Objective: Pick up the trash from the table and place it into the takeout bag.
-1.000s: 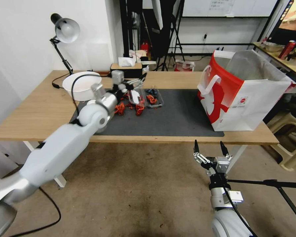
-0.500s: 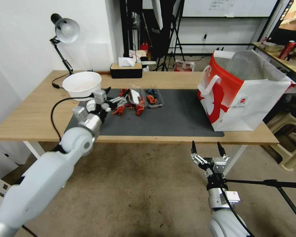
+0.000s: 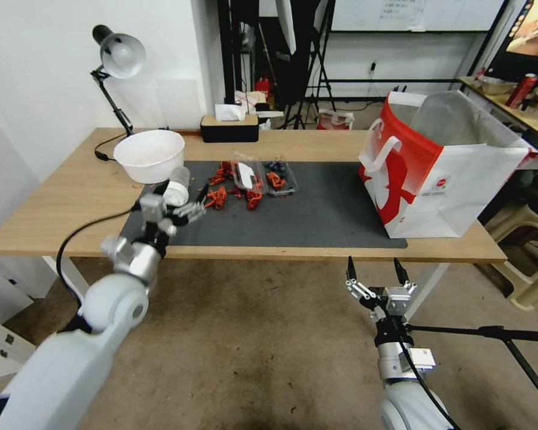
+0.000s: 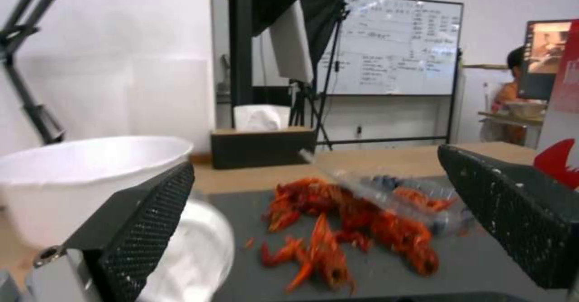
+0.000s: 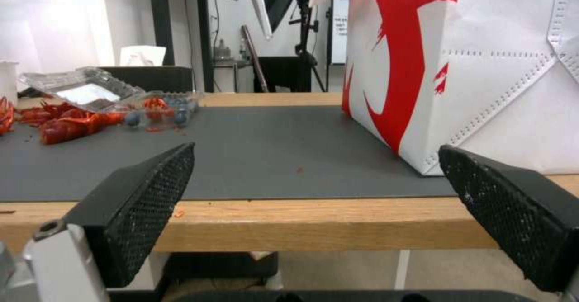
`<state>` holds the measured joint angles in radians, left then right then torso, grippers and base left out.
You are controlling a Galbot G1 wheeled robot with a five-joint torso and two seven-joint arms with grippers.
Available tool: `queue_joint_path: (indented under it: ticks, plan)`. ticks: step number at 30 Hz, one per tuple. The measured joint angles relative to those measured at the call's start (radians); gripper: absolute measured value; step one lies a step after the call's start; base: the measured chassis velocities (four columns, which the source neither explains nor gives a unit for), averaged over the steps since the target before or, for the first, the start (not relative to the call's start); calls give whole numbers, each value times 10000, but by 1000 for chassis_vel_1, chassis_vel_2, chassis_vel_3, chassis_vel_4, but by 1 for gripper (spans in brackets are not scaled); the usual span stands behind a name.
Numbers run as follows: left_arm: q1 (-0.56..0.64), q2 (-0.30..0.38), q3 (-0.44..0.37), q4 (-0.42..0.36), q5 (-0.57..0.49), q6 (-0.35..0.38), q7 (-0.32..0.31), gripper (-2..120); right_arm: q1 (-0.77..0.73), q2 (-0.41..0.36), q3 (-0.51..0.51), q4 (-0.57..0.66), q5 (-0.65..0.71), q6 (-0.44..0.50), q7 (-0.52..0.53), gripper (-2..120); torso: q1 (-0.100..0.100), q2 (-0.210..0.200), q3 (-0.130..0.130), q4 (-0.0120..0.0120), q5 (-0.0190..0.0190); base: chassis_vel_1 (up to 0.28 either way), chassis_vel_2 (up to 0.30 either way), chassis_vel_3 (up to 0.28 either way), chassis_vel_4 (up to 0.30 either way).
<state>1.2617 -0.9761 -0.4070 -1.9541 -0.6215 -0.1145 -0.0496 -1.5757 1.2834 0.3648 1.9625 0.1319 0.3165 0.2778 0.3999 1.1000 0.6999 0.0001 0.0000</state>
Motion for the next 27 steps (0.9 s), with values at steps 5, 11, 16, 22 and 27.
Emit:
queue_joint_path:
  ticks: [5,11,16,22,27]
  plan:
    - [1010,-463,-657,-98,408,-448,95,100,0,5,-25,0,-23,12,-2,100,0,0,0,0,0,0,0,0,0]
    - [1861,-1050,-1165,6,824,-1036,140,100,6,-7,-81,-12,-43,31,-11,100,0,0,0,-1,1,0,0,0,0]
    - [2300,-1355,-1314,199,1110,-1376,160,100,33,-42,-113,-20,-43,31,-12,100,2,0,0,-1,2,0,0,0,0]
    - [2512,-1539,-1393,570,1257,-1647,279,100,38,-137,-121,-35,12,44,-13,100,1,0,1,-1,0,0,0,0,0]
    - [2462,-1529,-1372,633,1295,-1646,295,100,37,-170,-142,-51,39,56,-13,100,2,1,1,-2,1,0,0,0,0]
